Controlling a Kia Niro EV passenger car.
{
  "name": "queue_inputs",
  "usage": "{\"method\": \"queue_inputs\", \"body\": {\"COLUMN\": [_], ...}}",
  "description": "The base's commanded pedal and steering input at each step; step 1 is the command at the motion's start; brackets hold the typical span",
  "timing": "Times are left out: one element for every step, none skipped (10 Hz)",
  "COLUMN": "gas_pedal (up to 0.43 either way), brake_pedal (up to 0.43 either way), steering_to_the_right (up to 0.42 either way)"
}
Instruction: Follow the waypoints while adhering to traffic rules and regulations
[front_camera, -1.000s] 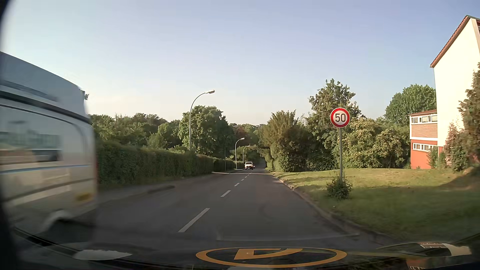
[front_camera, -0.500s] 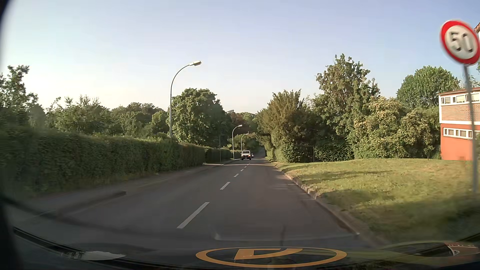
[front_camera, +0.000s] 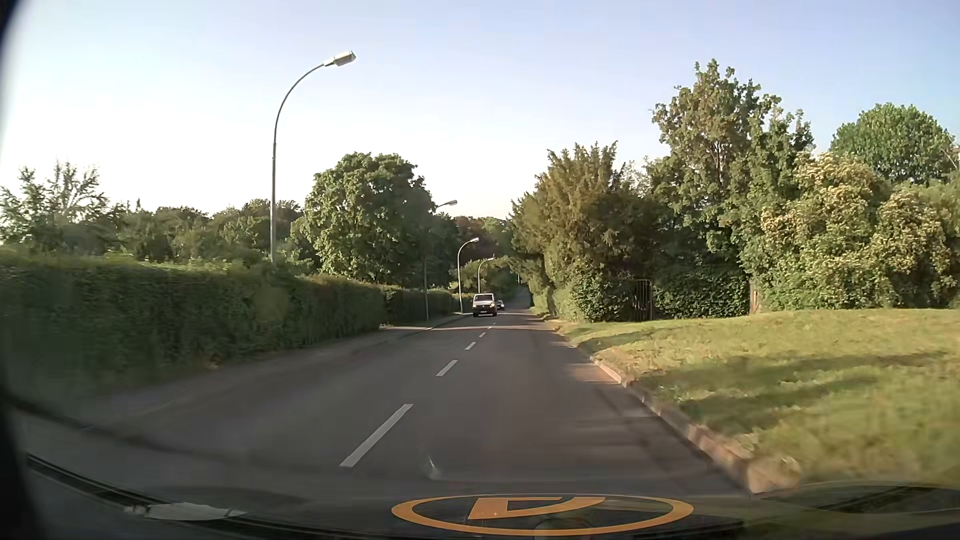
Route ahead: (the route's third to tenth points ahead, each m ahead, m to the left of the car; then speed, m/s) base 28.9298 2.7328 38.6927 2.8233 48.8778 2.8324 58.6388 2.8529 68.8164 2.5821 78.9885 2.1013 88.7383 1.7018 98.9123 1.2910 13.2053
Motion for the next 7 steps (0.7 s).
{"method": "queue_inputs", "body": {"gas_pedal": [0.110,0.110,0.110,0.110,0.110,0.110,0.110], "brake_pedal": [0.000,0.000,0.000,0.000,0.000,0.000,0.000], "steering_to_the_right": [0.001,0.001,0.000,0.001,0.000,0.000,-0.002]}}
